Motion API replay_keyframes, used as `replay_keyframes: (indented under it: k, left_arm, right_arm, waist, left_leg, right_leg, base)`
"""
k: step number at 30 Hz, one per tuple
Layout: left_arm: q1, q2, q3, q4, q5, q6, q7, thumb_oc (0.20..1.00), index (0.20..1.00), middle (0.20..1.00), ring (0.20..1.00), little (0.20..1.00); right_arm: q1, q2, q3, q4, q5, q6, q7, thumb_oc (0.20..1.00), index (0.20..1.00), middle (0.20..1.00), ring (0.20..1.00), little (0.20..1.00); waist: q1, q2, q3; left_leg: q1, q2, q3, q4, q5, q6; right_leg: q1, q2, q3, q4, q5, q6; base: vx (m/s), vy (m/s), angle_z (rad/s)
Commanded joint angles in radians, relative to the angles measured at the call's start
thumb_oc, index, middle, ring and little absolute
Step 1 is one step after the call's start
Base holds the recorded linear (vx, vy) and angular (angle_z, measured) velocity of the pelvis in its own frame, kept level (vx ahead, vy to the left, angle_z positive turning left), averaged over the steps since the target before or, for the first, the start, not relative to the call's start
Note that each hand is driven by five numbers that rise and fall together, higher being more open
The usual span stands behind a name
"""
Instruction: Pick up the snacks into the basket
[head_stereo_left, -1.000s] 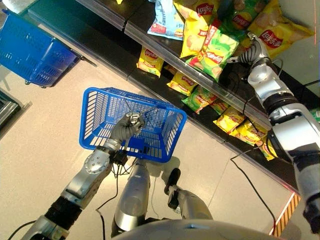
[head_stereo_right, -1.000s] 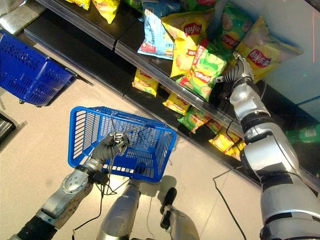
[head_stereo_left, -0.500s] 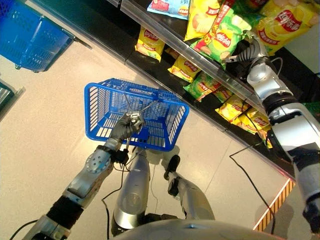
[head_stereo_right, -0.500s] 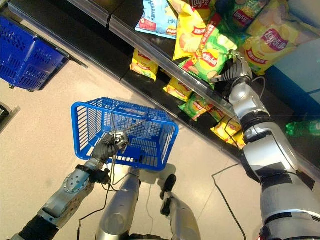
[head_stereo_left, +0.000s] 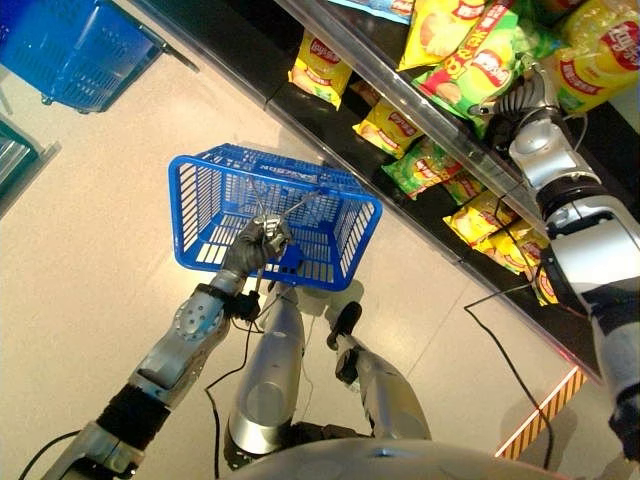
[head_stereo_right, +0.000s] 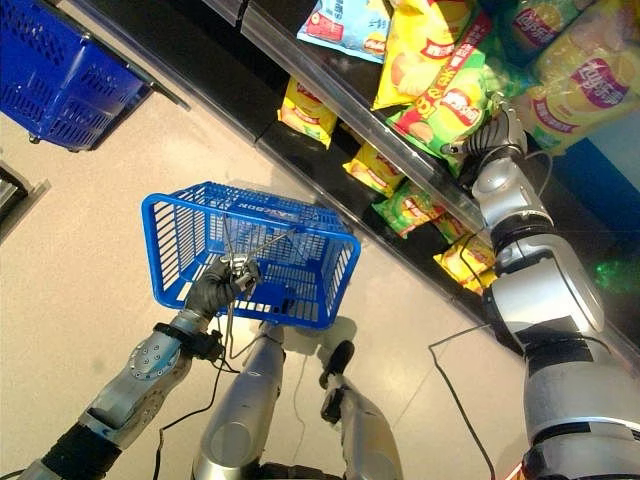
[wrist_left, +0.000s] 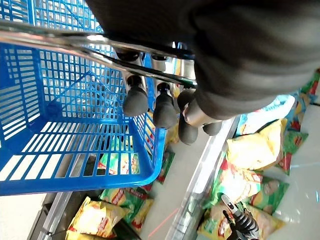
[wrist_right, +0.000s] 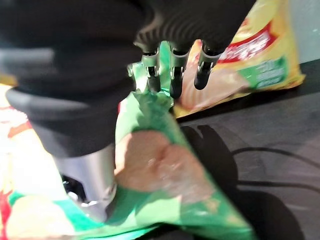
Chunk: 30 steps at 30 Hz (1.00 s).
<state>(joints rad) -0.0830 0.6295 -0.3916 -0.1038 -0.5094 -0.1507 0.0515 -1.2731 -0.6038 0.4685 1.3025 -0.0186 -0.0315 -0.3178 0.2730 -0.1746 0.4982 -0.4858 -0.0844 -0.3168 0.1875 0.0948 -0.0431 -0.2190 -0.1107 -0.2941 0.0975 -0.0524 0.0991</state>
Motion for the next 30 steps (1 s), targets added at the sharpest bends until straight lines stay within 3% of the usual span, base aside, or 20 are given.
replay_keyframes:
  k: [1, 12, 13, 14, 30]
  left_arm:
    - [-0.018, -0.016, 0.017, -0.231, -0.023, -0.127, -0.011, 0.200, 0.200, 0.200, 0.200, 0.200]
    - [-0.032, -0.023, 0.001, -0.222, -0.024, -0.132, 0.001, 0.200, 0.200, 0.200, 0.200, 0.200]
    - [-0.032, -0.024, 0.001, -0.223, -0.025, -0.133, 0.002, 0.200, 0.200, 0.200, 0.200, 0.200]
    - [-0.032, -0.023, -0.002, -0.222, -0.026, -0.133, 0.001, 0.200, 0.200, 0.200, 0.200, 0.200]
    - [-0.030, -0.001, 0.001, -0.228, -0.037, -0.135, -0.004, 0.200, 0.200, 0.200, 0.200, 0.200]
  right_arm:
    - [-0.094, -0.074, 0.068, -0.032, -0.004, -0.014, -0.036, 1.000, 1.000, 1.000, 1.000, 1.000]
    - [-0.126, -0.055, 0.089, -0.038, -0.026, -0.014, -0.043, 1.000, 1.000, 1.000, 1.000, 1.000]
    - [-0.130, -0.048, 0.091, -0.025, -0.029, -0.011, -0.033, 0.859, 0.859, 0.859, 0.859, 0.859]
    - [-0.133, -0.043, 0.093, -0.014, -0.030, -0.008, -0.027, 0.200, 0.200, 0.200, 0.200, 0.200]
    - [-0.127, -0.017, 0.076, 0.031, -0.038, 0.013, -0.009, 0.200, 0.200, 0.200, 0.200, 0.200]
  waist:
    - [0.026, 0.031, -0.018]
    - [0.036, 0.043, -0.025]
    - [0.036, 0.045, -0.025]
    - [0.035, 0.046, -0.026]
    - [0.030, 0.055, -0.014]
  left_leg:
    - [0.003, -0.029, 0.057, 0.085, -0.128, -0.005]
    - [-0.007, -0.044, 0.046, 0.080, -0.126, -0.003]
    - [-0.006, -0.044, 0.045, 0.076, -0.125, -0.003]
    - [-0.004, -0.045, 0.045, 0.073, -0.123, -0.004]
    - [-0.002, -0.042, 0.056, 0.085, -0.129, 0.001]
  right_leg:
    - [-0.037, -0.039, 0.017, 0.032, 0.022, 0.038]
    - [-0.034, -0.048, 0.003, 0.027, 0.017, 0.039]
    - [-0.035, -0.048, 0.002, 0.026, 0.017, 0.039]
    - [-0.035, -0.048, 0.002, 0.026, 0.016, 0.039]
    - [-0.051, -0.049, 0.015, 0.052, 0.016, 0.036]
  base:
    - [0.02, 0.004, 0.14]
    - [0.02, 0.006, 0.06]
    - [0.00, 0.010, 0.05]
    - [0.00, 0.010, 0.05]
    - [0.00, 0.002, 0.00]
